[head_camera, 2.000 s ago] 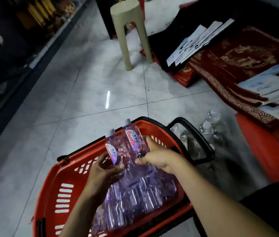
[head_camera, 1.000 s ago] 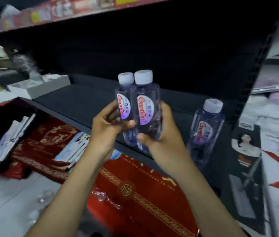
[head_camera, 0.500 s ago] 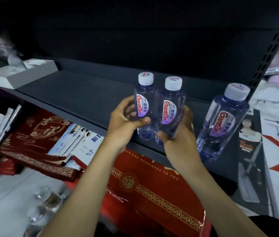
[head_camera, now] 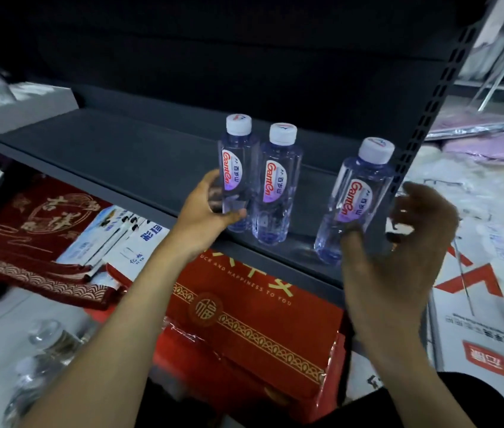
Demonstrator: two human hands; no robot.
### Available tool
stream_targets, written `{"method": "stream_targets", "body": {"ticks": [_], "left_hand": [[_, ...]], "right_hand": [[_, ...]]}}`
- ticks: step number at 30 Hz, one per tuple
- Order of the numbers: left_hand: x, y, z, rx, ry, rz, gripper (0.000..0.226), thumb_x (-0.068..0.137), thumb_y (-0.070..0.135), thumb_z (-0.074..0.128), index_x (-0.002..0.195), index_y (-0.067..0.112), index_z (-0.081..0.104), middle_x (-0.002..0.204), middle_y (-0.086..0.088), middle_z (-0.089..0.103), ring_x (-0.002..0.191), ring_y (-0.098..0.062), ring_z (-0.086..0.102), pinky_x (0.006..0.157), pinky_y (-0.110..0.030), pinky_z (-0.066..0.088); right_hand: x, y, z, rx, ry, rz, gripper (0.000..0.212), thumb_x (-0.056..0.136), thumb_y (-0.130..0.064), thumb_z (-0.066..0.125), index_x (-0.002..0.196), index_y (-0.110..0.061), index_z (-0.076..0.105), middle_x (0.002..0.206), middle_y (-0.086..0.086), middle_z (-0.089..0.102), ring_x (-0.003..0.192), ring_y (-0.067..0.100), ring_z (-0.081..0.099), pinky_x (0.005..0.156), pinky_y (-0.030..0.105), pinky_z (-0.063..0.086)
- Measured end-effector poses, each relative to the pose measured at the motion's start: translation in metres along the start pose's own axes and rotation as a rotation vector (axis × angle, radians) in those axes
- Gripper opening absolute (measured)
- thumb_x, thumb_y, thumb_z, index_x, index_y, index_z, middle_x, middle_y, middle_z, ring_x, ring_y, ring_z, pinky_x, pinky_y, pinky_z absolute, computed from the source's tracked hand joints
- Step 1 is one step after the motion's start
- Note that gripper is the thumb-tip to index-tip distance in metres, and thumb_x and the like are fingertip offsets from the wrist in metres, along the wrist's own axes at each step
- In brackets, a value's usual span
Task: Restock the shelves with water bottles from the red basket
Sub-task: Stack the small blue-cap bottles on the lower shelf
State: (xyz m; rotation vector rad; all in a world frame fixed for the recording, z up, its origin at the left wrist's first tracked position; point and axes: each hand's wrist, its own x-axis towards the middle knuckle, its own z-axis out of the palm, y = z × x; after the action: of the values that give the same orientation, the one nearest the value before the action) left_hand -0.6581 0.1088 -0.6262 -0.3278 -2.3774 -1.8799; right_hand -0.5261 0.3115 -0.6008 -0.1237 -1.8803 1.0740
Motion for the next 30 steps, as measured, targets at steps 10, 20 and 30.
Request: {"method": "stream_targets", "body": {"ticks": [10,20,30], "left_hand": [[0.001,0.003,0.007,0.081,0.016,-0.04,0.075,0.08,0.003,0.077,0.141,0.026,0.042,0.119,0.0,0.068,0.108,-0.017,0.066,0.099,-0.045,0.052],[-0.005,0.002,0.043,0.043,-0.021,0.002,0.072,0.079,0.006,0.078,0.136,0.034,0.046,0.119,0.01,0.067,0.108,-0.01,0.065,0.099,-0.04,0.053],[-0.014,0.01,0.065,0.085,-0.049,0.037,0.065,0.08,0.014,0.078,0.119,0.053,0.044,0.111,0.028,0.062,0.11,0.0,0.06,0.101,-0.034,0.051]], "right_hand": [[0.012,0.056,0.012,-0.025,-0.498,0.329,0.07,0.081,-0.016,0.078,0.136,-0.021,0.035,0.108,-0.015,0.059,0.092,0.001,0.059,0.063,-0.007,0.037],[0.016,0.064,0.008,-0.029,-0.547,0.347,0.061,0.084,-0.006,0.074,0.127,-0.029,0.038,0.097,-0.031,0.054,0.078,-0.032,0.048,0.059,-0.008,0.035],[0.022,0.059,-0.009,-0.034,-0.486,0.443,0.069,0.078,-0.011,0.078,0.13,-0.029,0.036,0.105,-0.017,0.06,0.103,0.016,0.06,0.072,0.021,0.043]]}}
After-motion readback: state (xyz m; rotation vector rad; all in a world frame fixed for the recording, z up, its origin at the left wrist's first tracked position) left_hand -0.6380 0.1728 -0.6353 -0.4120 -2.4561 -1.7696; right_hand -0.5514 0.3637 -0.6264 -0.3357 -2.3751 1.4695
